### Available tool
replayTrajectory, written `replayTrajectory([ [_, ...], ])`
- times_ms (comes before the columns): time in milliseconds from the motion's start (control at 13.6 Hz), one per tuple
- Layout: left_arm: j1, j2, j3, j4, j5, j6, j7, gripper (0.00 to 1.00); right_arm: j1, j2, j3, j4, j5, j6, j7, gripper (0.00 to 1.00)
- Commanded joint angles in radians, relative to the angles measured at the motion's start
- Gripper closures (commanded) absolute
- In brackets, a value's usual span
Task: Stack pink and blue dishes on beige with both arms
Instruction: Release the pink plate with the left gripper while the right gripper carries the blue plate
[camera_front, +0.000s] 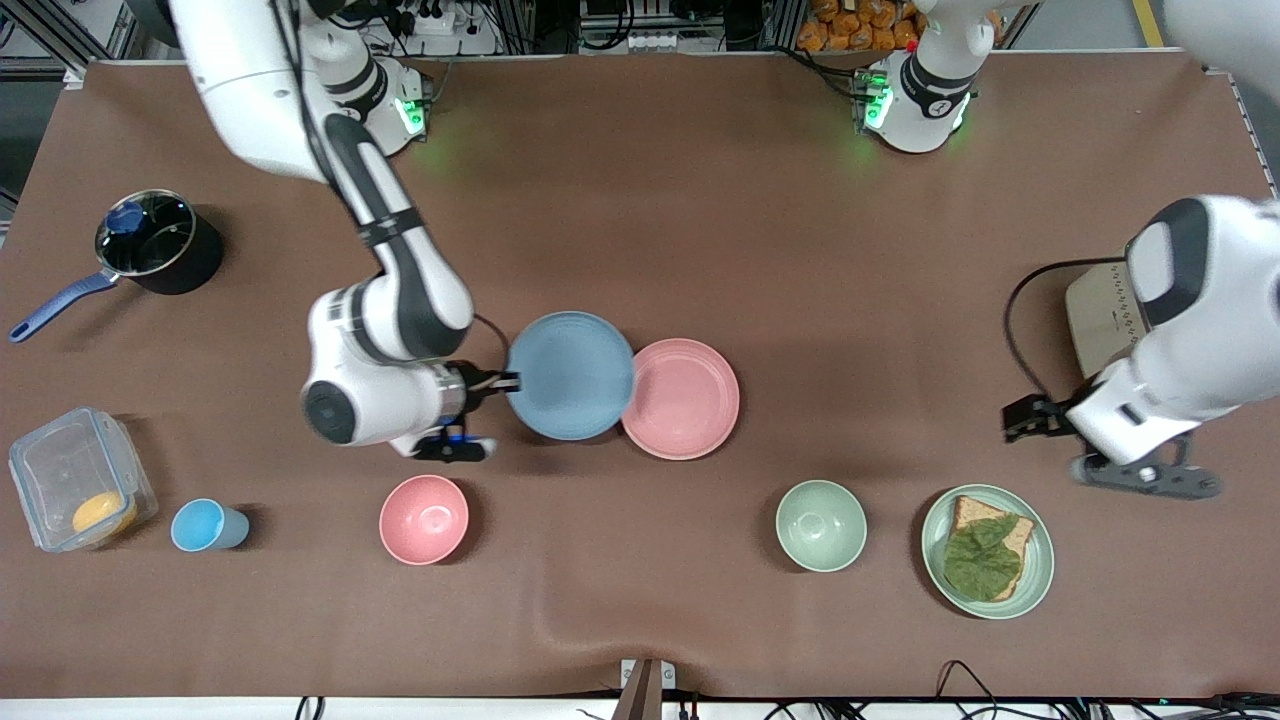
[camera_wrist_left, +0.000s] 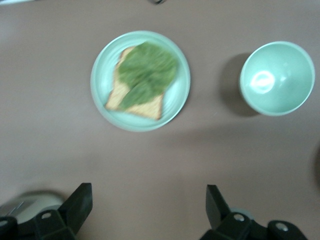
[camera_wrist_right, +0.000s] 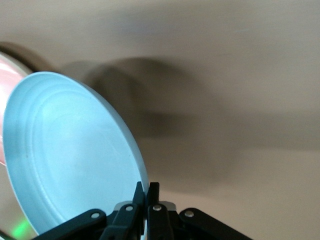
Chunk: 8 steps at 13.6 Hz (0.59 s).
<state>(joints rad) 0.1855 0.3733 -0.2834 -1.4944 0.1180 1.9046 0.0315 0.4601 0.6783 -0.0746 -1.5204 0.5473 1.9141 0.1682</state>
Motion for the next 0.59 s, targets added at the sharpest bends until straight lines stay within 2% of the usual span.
replayTrajectory([
  [0, 0.009, -0.121, -0.011, -0.024, -0.049, -0.135, 0.004, 0.00, 0.069, 0.041, -0.014, 0.035, 0.113, 0.066, 0.030, 1.00],
  [147, 0.025, -0.186, -0.010, -0.024, -0.089, -0.223, 0.007, 0.00, 0.106, 0.063, -0.016, 0.035, 0.180, 0.123, 0.030, 1.00],
  [220, 0.016, -0.233, 0.015, -0.038, -0.131, -0.239, 0.016, 0.00, 0.120, 0.070, -0.016, 0.035, 0.213, 0.140, 0.030, 1.00],
  [441, -0.113, -0.309, 0.130, -0.090, -0.156, -0.237, 0.045, 0.00, 0.153, 0.084, -0.016, 0.045, 0.253, 0.189, 0.028, 1.00],
  [514, -0.150, -0.315, 0.147, -0.101, -0.153, -0.227, 0.038, 0.00, 0.152, 0.093, -0.016, 0.051, 0.255, 0.195, 0.028, 1.00],
])
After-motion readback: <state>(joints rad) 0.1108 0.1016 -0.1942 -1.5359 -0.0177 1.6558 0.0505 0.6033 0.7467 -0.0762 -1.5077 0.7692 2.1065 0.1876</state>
